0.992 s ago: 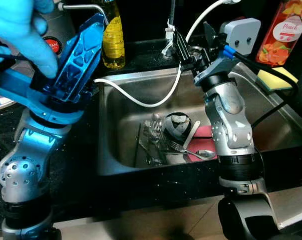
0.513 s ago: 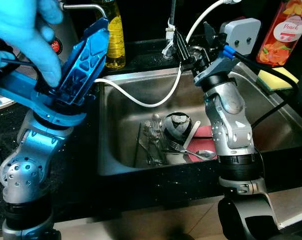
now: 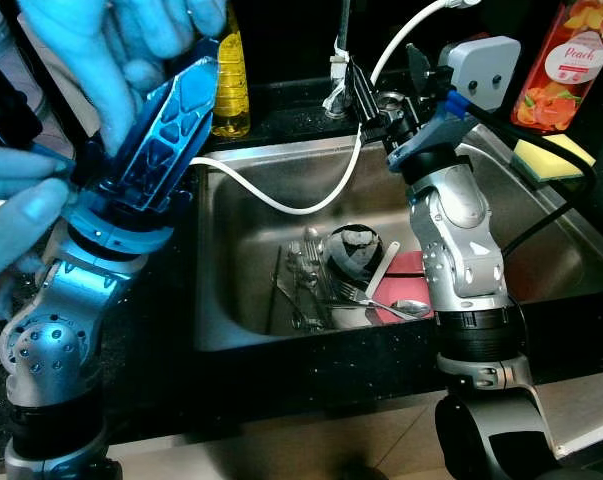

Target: Kitchen organization

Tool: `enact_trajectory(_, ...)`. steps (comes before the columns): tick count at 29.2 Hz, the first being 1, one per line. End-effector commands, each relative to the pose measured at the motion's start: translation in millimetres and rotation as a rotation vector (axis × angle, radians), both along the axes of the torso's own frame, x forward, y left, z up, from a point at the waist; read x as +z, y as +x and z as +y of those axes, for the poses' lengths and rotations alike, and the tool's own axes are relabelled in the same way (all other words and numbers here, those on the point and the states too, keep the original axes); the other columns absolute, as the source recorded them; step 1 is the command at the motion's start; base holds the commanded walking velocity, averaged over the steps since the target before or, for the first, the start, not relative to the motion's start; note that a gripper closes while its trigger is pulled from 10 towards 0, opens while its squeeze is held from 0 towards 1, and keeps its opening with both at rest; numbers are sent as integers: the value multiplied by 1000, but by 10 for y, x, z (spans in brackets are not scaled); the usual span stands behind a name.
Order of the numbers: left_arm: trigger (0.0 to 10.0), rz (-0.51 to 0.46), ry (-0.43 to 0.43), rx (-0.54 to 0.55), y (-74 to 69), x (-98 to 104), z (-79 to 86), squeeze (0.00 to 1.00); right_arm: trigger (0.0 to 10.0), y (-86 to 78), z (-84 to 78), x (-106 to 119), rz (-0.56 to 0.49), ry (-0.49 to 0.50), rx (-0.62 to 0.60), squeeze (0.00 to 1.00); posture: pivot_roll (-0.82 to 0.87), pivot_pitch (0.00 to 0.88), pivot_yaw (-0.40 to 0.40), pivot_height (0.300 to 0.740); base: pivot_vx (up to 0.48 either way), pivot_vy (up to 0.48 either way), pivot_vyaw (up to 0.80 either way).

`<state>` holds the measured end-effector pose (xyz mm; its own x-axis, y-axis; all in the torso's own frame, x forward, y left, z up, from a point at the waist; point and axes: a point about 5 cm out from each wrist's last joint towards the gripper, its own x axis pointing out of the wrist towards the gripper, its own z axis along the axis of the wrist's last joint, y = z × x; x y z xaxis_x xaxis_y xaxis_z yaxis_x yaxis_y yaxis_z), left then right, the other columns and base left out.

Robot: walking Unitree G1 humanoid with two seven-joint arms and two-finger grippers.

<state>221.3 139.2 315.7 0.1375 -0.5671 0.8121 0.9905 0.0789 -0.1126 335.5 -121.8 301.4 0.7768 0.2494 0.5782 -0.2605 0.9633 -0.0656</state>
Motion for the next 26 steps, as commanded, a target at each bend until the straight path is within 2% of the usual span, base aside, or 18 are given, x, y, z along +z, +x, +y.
enact_trajectory(1,10000,-19,10,5,-19,22,-6,0,10000,-2,-5,-32,8,0,-3,0,-76,0,88,740,0,0,0)
enact_trajectory(26,10000,-19,7,9,-24,13,-9,0,10000,0,-10,-31,10,-3,-4,0,-77,0,83,740,0,0,0)
